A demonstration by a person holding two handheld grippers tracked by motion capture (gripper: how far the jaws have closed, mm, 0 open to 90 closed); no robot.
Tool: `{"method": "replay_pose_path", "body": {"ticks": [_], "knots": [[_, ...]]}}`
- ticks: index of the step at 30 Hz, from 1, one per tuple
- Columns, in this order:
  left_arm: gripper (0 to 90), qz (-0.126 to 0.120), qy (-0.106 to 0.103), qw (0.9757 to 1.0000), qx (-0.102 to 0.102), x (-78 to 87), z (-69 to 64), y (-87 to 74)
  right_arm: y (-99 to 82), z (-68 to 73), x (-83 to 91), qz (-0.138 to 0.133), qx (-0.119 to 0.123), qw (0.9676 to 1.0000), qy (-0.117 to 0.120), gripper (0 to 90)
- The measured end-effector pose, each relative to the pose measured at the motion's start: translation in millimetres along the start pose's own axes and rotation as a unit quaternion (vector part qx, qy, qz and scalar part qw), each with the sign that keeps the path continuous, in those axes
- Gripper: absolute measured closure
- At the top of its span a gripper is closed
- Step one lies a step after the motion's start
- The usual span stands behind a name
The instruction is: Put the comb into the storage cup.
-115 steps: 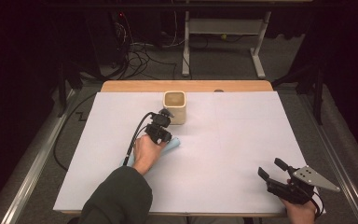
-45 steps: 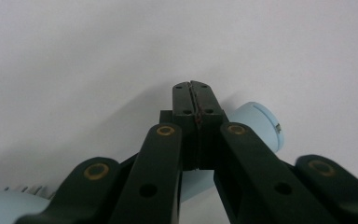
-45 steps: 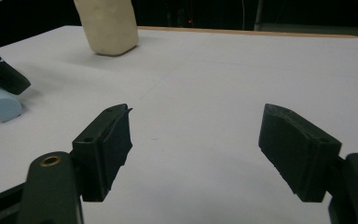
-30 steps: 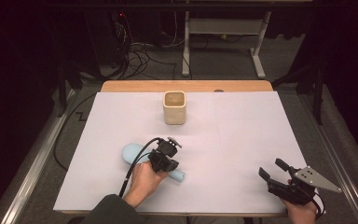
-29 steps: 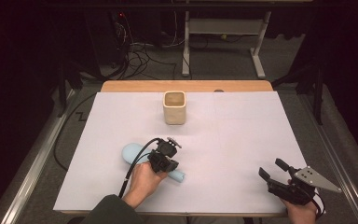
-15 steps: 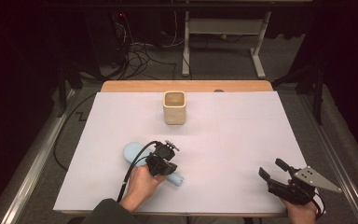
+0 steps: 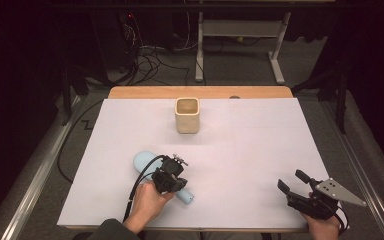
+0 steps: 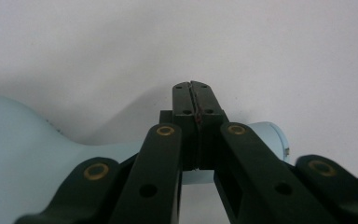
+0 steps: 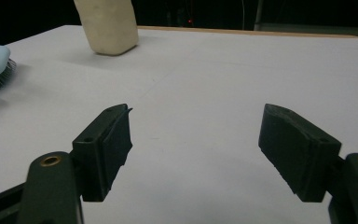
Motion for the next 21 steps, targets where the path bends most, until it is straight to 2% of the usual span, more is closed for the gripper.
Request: {"method": "replay_pose_path", "body": {"ticks": [5,21], "knots": [[89.4,-0.002,0.011,0.9999,0.0,2.8,0.2,-4.5,0.1,0.1,0.2,-0.001,0.0,1.0,0.0,25.7],[89.4,-0.014,0.019,0.9996,0.012,13.1,4.8,-21.3,-0.1,-0.3,0.1,0.0,0.0,1.0,-0.001,25.8]]}}
Point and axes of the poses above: each handheld gripper's, and its own axes: x roughly backward along the jaws, y roughly out of its top, z roughly to its left, the point moved 9 cm from there along -x, roughly forward along the jaws, and after that the axes turned 2 degrees about y, right-handed, at the moved point
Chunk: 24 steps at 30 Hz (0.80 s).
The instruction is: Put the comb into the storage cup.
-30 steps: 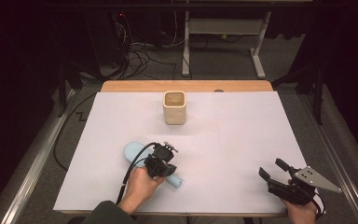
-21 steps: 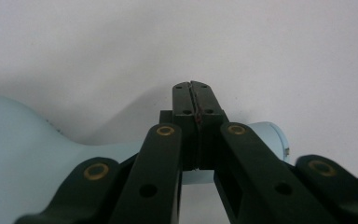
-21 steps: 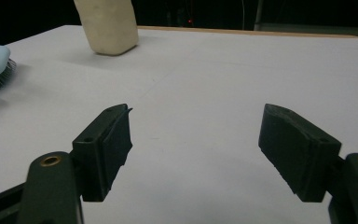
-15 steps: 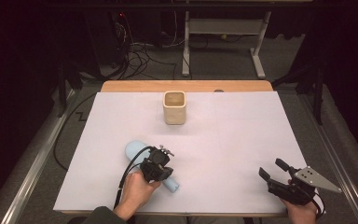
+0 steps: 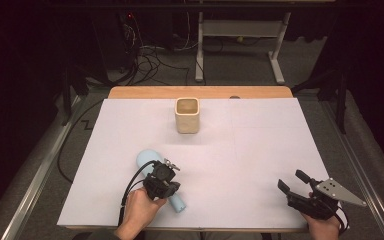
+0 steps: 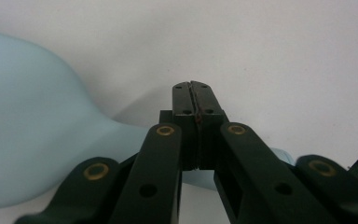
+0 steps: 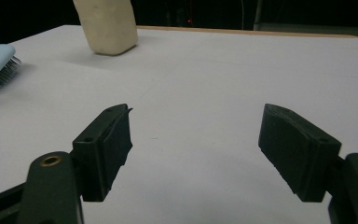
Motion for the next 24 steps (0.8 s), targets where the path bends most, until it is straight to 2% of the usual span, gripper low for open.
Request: {"method": "replay_pose_path", "body": {"ticks": [11,24], "knots": [[89.4,-0.006,0.009,0.9999,0.007,7.7,5.2,-6.9,-0.2,-3.0,0.6,-0.002,-0.01,0.9999,-0.006,25.8],[89.2,-0.008,0.015,0.9998,0.013,12.9,9.3,-11.0,0.0,-3.3,0.8,-0.003,-0.01,0.9999,-0.006,25.6]]}}
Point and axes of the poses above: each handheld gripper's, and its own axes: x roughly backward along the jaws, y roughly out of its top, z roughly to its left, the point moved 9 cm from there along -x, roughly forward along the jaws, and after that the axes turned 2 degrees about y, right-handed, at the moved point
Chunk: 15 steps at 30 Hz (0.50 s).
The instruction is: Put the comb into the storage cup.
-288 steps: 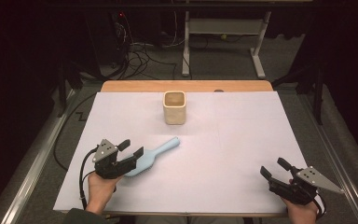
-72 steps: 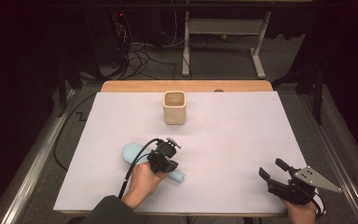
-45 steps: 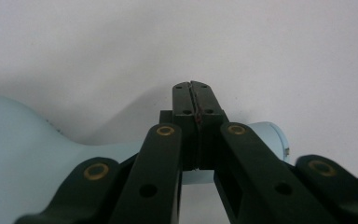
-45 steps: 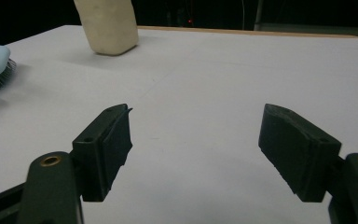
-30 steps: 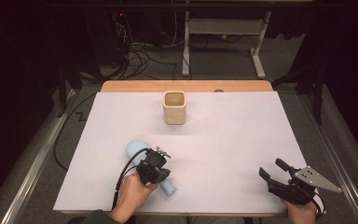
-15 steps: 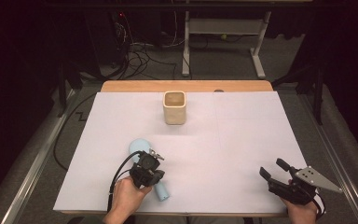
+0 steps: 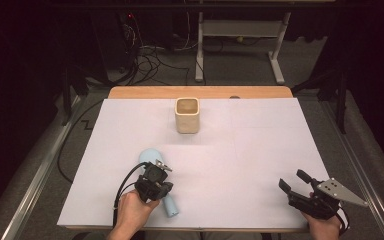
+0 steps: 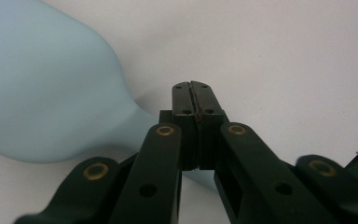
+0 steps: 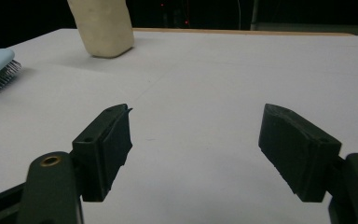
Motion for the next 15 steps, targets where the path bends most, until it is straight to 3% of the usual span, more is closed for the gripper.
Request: {"method": "replay_pose_path", "body": {"ticks": [6,15], "knots": [[88.4,-0.002,-0.002,1.0,-0.001,3.0,1.9,-3.1,0.4,1.3,0.0,-0.002,0.001,1.0,0.004,25.5],[88.0,-0.008,0.011,0.9999,0.001,11.4,7.5,-7.4,-0.1,1.0,-0.1,0.001,0.003,1.0,0.004,25.5]]}}
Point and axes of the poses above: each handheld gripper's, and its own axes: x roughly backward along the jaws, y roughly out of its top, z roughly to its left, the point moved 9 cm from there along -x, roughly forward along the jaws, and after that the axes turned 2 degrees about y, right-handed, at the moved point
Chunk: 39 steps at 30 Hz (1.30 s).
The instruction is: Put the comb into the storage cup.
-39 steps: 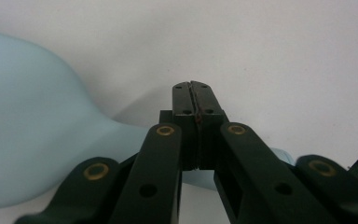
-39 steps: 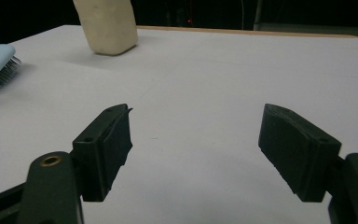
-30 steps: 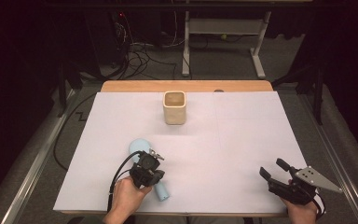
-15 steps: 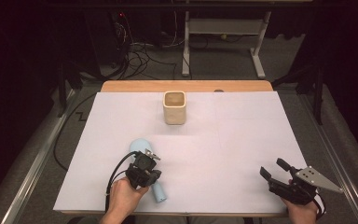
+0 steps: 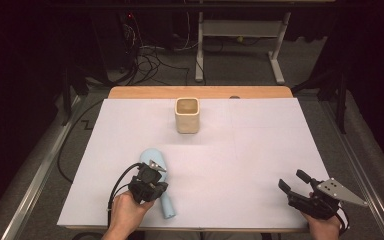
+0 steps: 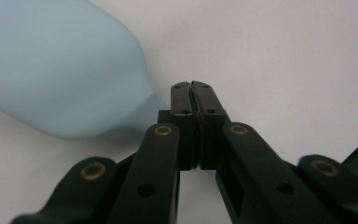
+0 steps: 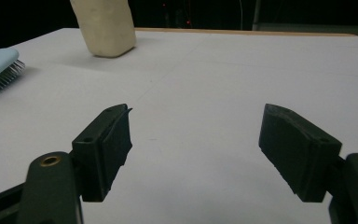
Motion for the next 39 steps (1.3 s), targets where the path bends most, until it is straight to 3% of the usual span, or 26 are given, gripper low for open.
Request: {"method": "replay_pose_path", "body": {"ticks": [8,14,19,25,29,31,39], "knots": [[80.5,-0.007,-0.003,1.0,0.005,2.1,-1.8,-1.5,-0.1,0.0,0.1,0.001,0.0,1.0,-0.001,25.5],[61.5,-0.02,-0.001,0.9996,0.022,9.3,2.1,-3.5,-0.1,-0.2,0.0,0.0,0.0,1.0,0.0,25.5],[45.7,-0.014,0.005,0.9992,0.038,10.2,7.3,-8.0,-0.1,0.3,0.0,0.0,0.0,1.0,0.0,25.6],[32.0,-0.003,0.002,0.9975,0.071,4.3,11.4,-10.9,0.3,0.2,0.4,-0.001,0.002,1.0,-0.002,25.5],[27.4,-0.005,0.004,0.9964,0.085,-2.1,12.3,-9.6,0.3,0.7,0.5,0.0,0.004,1.0,-0.002,25.5],[27.0,-0.008,0.017,0.9965,0.081,-2.6,13.1,-7.9,0.2,0.6,0.4,0.0,0.003,1.0,-0.001,25.5],[23.2,-0.004,0.025,0.9961,0.085,-4.6,9.2,-9.4,0.1,0.6,0.1,0.0,0.003,1.0,-0.002,25.5]]}}
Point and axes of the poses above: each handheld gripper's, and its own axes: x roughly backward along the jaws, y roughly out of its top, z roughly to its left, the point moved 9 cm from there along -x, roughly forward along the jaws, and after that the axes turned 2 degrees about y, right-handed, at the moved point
